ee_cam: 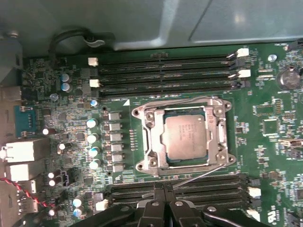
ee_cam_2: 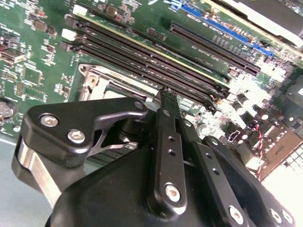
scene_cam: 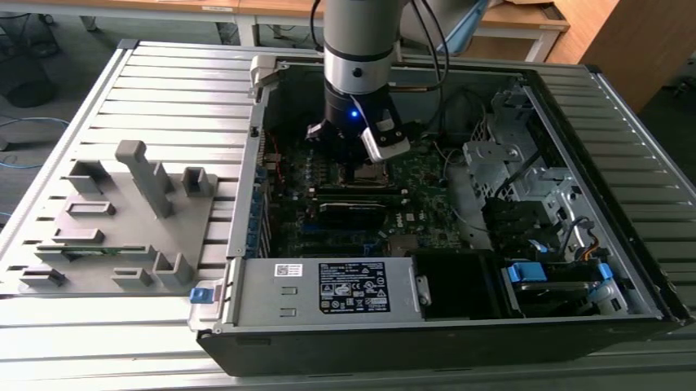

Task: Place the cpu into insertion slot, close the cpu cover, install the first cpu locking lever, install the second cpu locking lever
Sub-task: 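Install the second cpu locking lever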

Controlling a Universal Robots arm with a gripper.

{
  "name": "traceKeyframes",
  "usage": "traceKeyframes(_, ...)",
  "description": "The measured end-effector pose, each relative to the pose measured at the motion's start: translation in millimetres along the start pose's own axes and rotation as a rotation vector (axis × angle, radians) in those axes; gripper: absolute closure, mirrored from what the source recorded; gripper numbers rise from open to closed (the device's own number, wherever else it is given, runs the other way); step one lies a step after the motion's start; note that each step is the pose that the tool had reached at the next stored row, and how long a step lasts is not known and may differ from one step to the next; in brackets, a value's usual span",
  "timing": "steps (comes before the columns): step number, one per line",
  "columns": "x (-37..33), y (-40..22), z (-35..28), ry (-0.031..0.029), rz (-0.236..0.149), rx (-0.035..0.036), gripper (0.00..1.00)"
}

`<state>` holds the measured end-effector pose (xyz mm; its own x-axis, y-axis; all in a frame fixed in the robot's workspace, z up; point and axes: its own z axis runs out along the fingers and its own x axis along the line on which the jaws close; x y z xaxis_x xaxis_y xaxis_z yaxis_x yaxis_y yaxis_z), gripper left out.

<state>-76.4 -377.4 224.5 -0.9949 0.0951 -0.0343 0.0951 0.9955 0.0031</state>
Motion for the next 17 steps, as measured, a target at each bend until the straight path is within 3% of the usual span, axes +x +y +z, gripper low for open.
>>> traceKeyframes(10,4.0,-0.4,13.8,0.0,0.0,0.0,0.89)
traceKeyframes(17,6.5,-0.6,17.8,0.0001,0.0,0.0001,0.89)
